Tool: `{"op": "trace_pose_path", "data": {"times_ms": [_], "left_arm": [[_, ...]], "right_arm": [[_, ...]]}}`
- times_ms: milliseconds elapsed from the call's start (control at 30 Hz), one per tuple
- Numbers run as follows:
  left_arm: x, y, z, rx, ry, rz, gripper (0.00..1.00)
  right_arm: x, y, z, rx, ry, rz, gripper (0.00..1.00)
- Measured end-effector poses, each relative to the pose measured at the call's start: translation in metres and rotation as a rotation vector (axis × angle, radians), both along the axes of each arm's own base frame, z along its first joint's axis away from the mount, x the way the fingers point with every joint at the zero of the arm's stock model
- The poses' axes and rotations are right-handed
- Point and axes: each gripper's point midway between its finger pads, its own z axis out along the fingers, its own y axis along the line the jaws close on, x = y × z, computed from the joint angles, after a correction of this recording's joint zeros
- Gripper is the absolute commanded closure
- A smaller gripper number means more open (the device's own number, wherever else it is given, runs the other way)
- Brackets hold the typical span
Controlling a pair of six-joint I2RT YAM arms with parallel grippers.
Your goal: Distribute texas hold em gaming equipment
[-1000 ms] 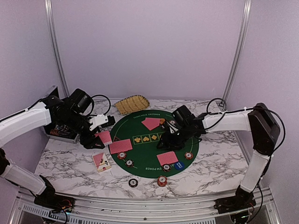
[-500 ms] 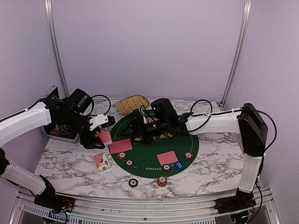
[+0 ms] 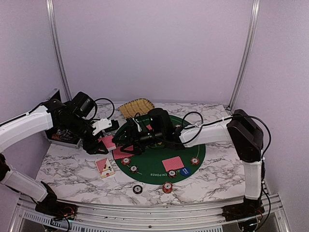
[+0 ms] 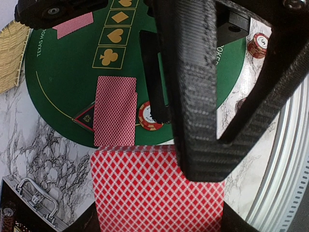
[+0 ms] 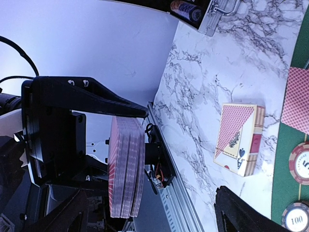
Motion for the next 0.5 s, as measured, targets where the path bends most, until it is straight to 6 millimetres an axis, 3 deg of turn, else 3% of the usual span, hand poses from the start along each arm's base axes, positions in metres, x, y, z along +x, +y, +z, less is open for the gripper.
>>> {"op": "trace_pose_path", "data": {"times_ms": [500], "left_arm": [[0.0,0.0,0.0,-0.001,0.001,0.0,1.0]], "right_arm": [[-0.004,0.029,0.0,0.051,0.032,0.042,0.11]]}}
